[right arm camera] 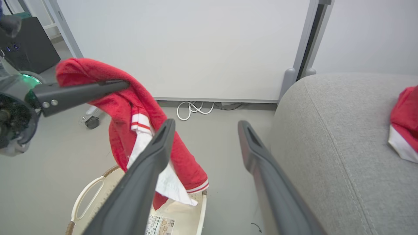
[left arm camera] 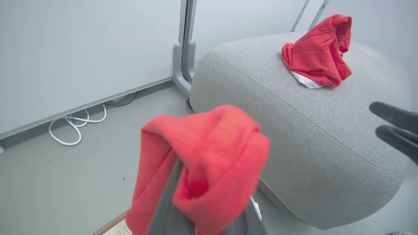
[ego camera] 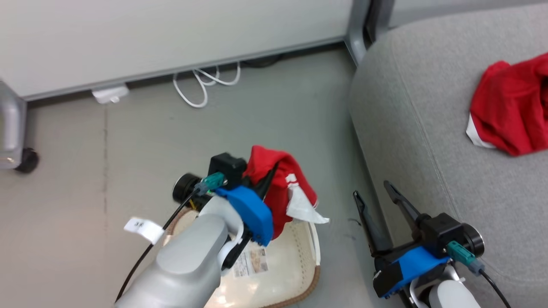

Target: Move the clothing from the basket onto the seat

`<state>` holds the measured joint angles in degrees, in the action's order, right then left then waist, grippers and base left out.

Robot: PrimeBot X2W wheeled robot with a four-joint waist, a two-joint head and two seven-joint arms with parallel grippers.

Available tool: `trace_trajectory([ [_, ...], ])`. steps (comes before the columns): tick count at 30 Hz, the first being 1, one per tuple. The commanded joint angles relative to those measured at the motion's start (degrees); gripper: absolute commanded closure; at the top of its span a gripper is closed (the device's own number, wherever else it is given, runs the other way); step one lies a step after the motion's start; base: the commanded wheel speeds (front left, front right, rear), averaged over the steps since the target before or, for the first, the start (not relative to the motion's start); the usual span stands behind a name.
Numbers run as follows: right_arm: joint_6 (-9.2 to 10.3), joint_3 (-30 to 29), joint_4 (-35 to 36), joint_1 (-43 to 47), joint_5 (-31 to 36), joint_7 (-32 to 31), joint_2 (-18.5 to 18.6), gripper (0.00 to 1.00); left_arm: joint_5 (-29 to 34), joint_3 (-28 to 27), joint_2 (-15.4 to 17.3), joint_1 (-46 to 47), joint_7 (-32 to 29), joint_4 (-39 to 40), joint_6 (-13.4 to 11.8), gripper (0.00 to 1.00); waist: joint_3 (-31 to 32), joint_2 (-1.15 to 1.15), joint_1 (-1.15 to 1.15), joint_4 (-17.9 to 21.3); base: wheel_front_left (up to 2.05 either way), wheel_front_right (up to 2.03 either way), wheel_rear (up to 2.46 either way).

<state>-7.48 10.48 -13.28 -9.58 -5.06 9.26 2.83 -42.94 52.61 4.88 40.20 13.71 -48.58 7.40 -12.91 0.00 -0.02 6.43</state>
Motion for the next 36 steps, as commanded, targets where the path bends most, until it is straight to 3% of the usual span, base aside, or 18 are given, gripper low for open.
trace_trajectory([
  [1, -0.03, -0.2, 0.5, 1.1, 0.5, -0.3, 0.1, 0.0, -0.5, 0.5, -0.1, 1.7, 0.0, 0.9, 0.1, 1.0, 2.9, 0.0, 0.02, -2.4, 0.0, 0.0, 0.0],
  [14, -0.03, 1.2, 2.1, 4.4, -0.1, -2.7, 0.1, 0.0, -4.5, 5.6, -1.3, 10.3, -1.3, 6.7, 0.1, 1.0, 8.1, 0.0, 0.02, -3.4, 0.0, 0.0, 0.0],
  [36, -0.03, 1.6, 4.2, 5.9, -0.1, -4.7, 0.1, 0.0, -7.9, 10.6, -2.0, 12.9, -0.4, 5.7, 0.1, 1.0, 9.8, 0.0, 0.02, -2.7, 0.0, 0.0, 0.0],
])
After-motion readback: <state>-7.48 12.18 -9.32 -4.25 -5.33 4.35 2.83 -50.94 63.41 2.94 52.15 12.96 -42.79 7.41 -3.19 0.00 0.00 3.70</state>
